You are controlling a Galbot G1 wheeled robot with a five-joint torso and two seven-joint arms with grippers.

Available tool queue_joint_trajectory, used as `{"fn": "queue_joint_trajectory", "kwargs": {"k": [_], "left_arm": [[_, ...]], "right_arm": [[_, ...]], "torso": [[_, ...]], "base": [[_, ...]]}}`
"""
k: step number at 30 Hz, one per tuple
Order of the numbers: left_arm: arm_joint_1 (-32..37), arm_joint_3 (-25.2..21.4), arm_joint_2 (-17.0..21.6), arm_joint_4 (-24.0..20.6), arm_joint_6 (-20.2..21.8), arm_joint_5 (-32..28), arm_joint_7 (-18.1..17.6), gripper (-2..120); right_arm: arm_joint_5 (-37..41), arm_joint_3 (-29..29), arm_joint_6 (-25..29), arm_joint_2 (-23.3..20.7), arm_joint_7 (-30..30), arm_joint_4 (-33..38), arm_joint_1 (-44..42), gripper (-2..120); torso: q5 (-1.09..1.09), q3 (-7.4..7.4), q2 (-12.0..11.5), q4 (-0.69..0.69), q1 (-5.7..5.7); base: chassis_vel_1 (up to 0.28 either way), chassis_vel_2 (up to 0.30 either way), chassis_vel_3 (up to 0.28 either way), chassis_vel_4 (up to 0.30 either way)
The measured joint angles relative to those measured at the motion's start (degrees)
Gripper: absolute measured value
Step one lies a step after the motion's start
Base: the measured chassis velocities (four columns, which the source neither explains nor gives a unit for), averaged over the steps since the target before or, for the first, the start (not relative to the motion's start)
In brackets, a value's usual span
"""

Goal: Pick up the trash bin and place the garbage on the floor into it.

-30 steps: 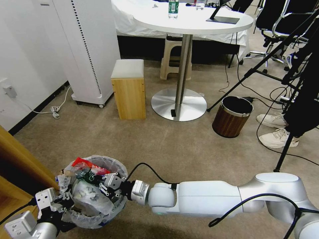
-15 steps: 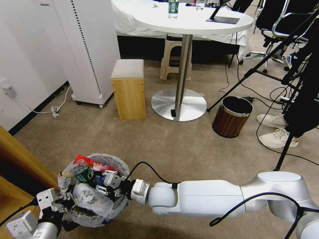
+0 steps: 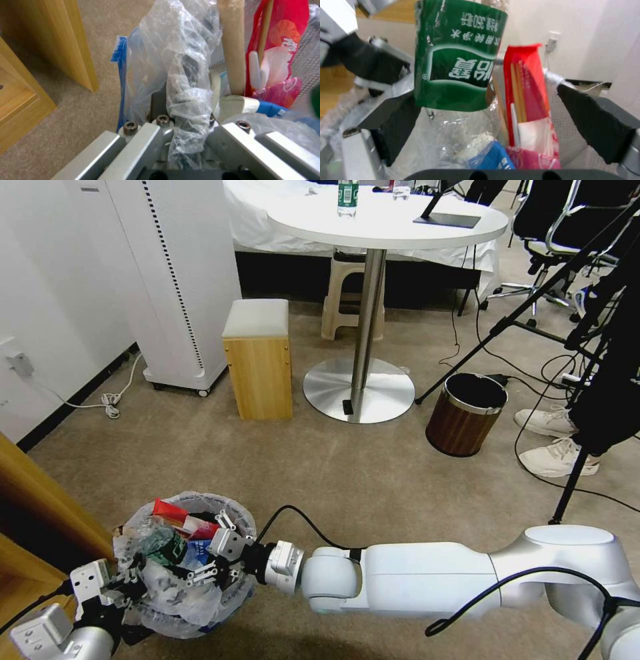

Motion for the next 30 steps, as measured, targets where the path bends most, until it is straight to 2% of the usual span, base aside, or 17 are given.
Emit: {"fn": "queue_joint_trajectory", "kwargs": {"k": [16,22,30], "left_arm": [[0.6,-0.1,1.2,0.7,0.9,-0.9,-0.8,0],[1.0,0.1,1.2,0.1,0.9,-0.9,-0.8,0],[1.2,0.5,0.8,-0.6,0.7,-0.8,-0.8,0]], "right_arm": [[0.0,2.3,-0.8,-2.4,2.5,2.0,-2.6,100],[3.7,0.8,-2.9,-2.6,4.5,2.7,-3.7,100],[4.2,-1.5,-5.7,-0.8,7.4,0.9,-4.2,100]], "torso": [[0.0,0.0,0.0,0.0,0.0],[0.0,0.0,0.0,-0.01,0.0],[0.0,0.0,0.0,0.0,0.0]], "base": [[0.0,0.0,0.0,0.0],[0.0,0.0,0.0,0.0],[0.0,0.0,0.0,0.0]]}}
